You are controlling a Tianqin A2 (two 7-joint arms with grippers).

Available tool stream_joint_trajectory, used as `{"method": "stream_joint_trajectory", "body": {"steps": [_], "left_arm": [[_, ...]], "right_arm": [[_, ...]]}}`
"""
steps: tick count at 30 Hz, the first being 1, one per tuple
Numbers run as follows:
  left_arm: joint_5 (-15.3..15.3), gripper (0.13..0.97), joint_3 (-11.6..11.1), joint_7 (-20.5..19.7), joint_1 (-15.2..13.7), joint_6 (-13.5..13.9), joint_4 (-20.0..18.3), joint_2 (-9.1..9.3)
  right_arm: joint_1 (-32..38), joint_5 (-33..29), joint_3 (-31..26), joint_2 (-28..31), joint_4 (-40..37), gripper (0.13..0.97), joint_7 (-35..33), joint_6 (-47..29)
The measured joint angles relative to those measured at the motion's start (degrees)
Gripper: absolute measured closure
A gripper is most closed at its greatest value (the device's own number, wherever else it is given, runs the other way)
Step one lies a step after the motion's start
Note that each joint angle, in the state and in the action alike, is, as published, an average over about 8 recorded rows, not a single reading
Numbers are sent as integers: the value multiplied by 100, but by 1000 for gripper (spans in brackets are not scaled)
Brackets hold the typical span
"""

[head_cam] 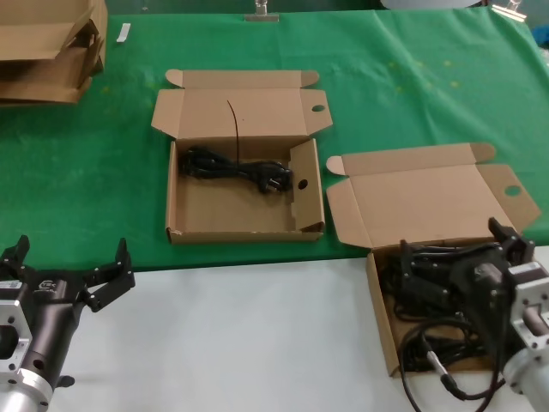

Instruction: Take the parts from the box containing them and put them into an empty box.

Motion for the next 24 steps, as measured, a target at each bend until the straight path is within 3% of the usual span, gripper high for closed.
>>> {"method": "stream_joint_trajectory", "body": {"steps": [12,24], "left_arm": [[0,132,0,0,0,0,0,0],[0,132,0,0,0,0,0,0]], "right_arm": [[-666,-59,127,134,601,129,879,300],[-723,-64,137,145,651,129,953,325]]}}
